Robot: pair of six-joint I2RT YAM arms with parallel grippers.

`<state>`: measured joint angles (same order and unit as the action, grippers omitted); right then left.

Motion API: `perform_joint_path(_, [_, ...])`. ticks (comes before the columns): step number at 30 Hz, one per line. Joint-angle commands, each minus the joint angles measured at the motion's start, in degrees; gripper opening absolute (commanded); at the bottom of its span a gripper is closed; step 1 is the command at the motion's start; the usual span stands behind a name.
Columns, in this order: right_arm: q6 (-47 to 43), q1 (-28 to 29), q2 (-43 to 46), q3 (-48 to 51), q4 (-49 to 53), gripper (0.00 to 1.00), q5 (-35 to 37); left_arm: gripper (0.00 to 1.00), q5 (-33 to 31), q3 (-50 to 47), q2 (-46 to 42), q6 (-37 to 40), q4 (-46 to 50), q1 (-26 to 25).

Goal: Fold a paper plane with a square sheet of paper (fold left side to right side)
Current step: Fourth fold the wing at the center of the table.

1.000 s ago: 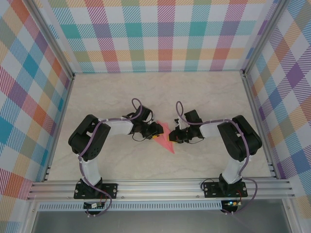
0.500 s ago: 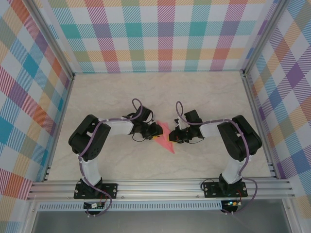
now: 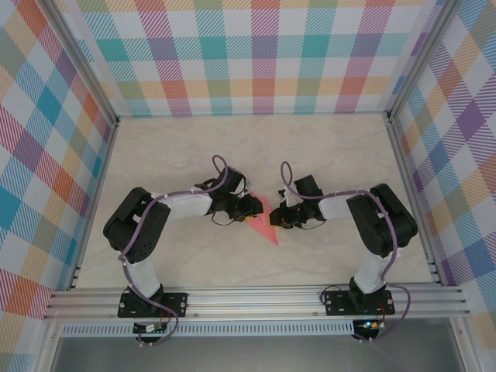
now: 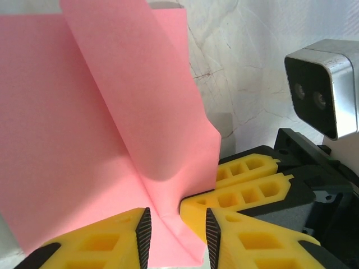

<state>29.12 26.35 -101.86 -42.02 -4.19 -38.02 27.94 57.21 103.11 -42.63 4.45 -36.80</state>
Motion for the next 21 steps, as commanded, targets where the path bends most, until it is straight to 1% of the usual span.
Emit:
perform_joint_path(1, [-1.59, -0.42, -1.06, -0.44, 1.84, 0.09, 0.39, 0.35, 0.07, 1.26, 1.34, -0.05, 0.56, -0.64])
perform_joint_path(13, [-1.44, -0.37, -1.41, -0.52, 1.59, 0.1, -0.12, 0.4, 0.38, 2.03, 4.9, -1.14, -1.56, -1.08])
perform_joint_path(18, [-1.25, -0.37, -0.88, -0.7, 1.29, 0.12, -0.55, 0.4, -0.66, 2.43, 5.6, -1.23, 0.75, -1.06])
perform_joint_path(21, [-1.01, -0.35, -0.27, -1.04, 1.15, 0.13, -0.91, 0.37, -1.81, 2.93, 6.03, -1.0, 2.94, -1.08])
